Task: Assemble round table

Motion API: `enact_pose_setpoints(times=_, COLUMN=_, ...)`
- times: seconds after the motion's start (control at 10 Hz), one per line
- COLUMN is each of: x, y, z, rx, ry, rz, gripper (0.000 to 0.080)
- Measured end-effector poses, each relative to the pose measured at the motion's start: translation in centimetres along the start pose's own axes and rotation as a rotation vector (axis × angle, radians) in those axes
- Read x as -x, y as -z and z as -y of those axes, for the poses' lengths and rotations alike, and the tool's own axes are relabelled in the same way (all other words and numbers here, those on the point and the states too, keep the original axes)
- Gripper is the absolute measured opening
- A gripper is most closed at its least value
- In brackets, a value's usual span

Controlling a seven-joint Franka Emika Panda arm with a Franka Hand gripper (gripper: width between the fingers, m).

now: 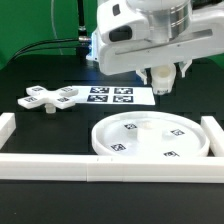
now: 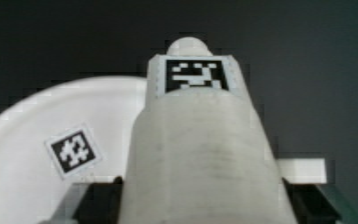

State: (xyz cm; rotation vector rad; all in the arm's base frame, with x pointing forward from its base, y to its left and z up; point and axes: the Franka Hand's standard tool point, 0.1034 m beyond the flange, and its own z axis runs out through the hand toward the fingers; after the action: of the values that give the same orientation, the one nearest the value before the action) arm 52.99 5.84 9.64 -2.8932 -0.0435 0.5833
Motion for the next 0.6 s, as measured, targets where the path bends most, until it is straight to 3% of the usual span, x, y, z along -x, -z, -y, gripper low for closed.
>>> enact_pose_setpoints(times=0.3, x=-0.5, y=0.1, z=-0.6, rx=0.031, ry=-0.005, rz=-0.186, gripper=0.0409)
enact_pose_setpoints(times=0.6, x=-1.3, y=2.1, z=-1.4, rx=0.080, ry=0.068, rz=-0.392, gripper=0.0409)
